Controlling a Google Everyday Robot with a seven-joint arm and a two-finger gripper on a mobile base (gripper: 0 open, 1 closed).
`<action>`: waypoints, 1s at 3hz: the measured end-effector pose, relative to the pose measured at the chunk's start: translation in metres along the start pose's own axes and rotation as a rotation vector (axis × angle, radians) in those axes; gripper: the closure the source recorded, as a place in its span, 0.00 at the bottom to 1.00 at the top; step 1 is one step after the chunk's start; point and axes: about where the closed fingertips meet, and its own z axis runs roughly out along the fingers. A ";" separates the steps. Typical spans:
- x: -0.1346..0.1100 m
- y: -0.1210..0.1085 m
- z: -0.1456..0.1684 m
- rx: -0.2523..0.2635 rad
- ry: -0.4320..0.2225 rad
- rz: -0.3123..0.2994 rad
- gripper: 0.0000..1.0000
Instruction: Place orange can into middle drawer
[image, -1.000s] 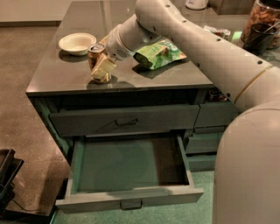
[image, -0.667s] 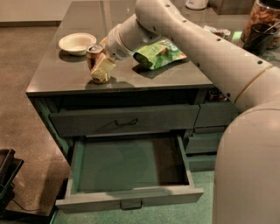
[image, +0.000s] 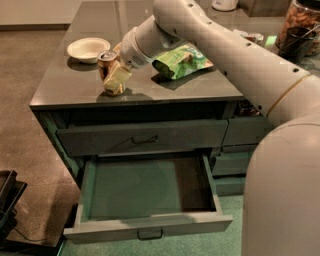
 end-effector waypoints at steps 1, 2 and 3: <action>0.004 0.017 -0.024 0.005 0.011 -0.010 1.00; -0.001 0.052 -0.066 0.050 -0.001 -0.029 1.00; -0.016 0.110 -0.101 0.083 -0.042 -0.035 1.00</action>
Offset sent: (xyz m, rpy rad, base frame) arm -0.1385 -0.0947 0.0276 0.0048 -0.0917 -0.0634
